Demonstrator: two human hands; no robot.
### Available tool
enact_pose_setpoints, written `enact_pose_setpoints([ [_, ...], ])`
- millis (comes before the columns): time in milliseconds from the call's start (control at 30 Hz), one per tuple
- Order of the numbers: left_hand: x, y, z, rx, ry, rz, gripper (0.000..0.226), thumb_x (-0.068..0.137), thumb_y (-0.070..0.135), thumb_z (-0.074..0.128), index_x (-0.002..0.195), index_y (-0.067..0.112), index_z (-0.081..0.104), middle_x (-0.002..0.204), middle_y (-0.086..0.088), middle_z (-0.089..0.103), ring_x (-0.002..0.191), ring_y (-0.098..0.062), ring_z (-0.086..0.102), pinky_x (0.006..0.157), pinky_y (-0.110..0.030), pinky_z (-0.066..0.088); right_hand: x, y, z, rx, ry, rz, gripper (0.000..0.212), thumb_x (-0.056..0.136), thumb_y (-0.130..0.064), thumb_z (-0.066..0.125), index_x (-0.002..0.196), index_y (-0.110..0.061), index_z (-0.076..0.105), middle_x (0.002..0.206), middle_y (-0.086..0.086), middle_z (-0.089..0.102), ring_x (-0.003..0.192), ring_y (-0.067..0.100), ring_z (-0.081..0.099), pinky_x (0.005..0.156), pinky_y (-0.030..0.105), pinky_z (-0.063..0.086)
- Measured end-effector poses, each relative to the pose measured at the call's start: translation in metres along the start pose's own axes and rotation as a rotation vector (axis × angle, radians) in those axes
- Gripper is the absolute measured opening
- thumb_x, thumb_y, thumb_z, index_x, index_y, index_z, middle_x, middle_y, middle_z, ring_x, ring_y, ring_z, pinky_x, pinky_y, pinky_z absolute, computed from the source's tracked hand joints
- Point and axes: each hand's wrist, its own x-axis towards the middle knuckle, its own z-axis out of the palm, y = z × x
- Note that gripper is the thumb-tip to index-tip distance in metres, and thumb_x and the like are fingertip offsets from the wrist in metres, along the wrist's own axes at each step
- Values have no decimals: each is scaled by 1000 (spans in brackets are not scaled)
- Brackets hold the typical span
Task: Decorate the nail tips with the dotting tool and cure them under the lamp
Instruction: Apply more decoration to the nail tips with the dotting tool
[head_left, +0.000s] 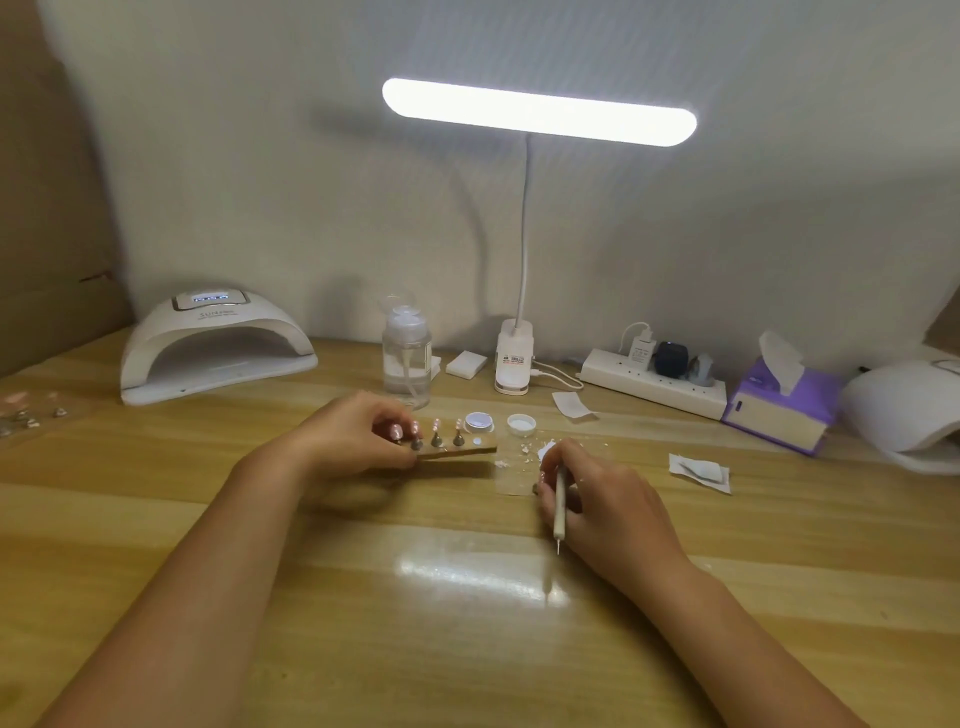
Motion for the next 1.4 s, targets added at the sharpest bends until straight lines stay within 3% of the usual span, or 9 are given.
enact_pose_setpoints([
  [100,-4,-3,-11,-53,14,-14,15,75,24,79,85,33,75,91,-2,71,79,-11,62,74,-27,45,-1,-1,1,5,22,-12,11,91,-31,62,99,-27,56,84,-8,66,77,21,61,62,32,43],
  [200,-3,3,-8,-30,-31,-12,16,75,25,79,87,35,75,83,7,70,78,-8,62,73,-26,46,-3,-2,1,-6,54,-36,11,91,-32,63,99,-28,56,82,-7,66,74,21,59,61,31,41],
  [300,2,12,5,5,-72,0,20,76,24,79,92,34,75,87,10,71,84,-7,66,77,-24,49,-4,-3,-1,1,97,-56,12,89,-28,67,96,-26,58,77,-7,65,69,18,55,62,29,35],
  [433,7,17,12,81,-121,22,23,76,26,80,98,32,74,84,11,67,78,-6,62,73,-24,49,-4,-4,-3,10,158,-66,14,87,-23,72,96,-23,61,78,-7,66,71,17,59,68,31,43],
  [567,9,21,13,113,-150,43,19,75,28,80,91,34,72,74,15,60,67,-1,55,64,-21,41,-4,-5,-4,72,241,-53,15,86,-21,74,97,-21,63,83,-9,67,76,16,63,68,34,48],
  [833,10,29,20,159,-180,73,18,73,28,80,84,39,70,74,19,61,64,5,55,58,-15,39,-4,-6,-3,42,170,-139,19,85,-21,77,101,-22,67,89,-8,70,83,15,64,74,33,49],
  [1033,10,33,23,149,-173,111,18,72,24,79,85,34,72,63,24,58,55,9,51,50,-8,36,-3,-4,-1,41,187,-142,19,83,-21,78,99,-21,67,87,-7,69,82,18,64,72,35,50],
  [1267,12,33,23,143,-172,124,18,71,28,80,74,39,67,60,31,56,57,9,51,50,-8,34,-2,-3,0,35,161,-141,21,84,-21,77,102,-21,68,90,-7,70,84,19,64,72,38,53],
  [1400,12,32,22,133,-178,117,17,71,29,81,78,38,69,62,28,57,60,6,52,59,-17,39,-3,-2,0,63,157,-100,37,83,-28,77,117,-24,63,99,-10,69,94,16,63,81,36,49],
])
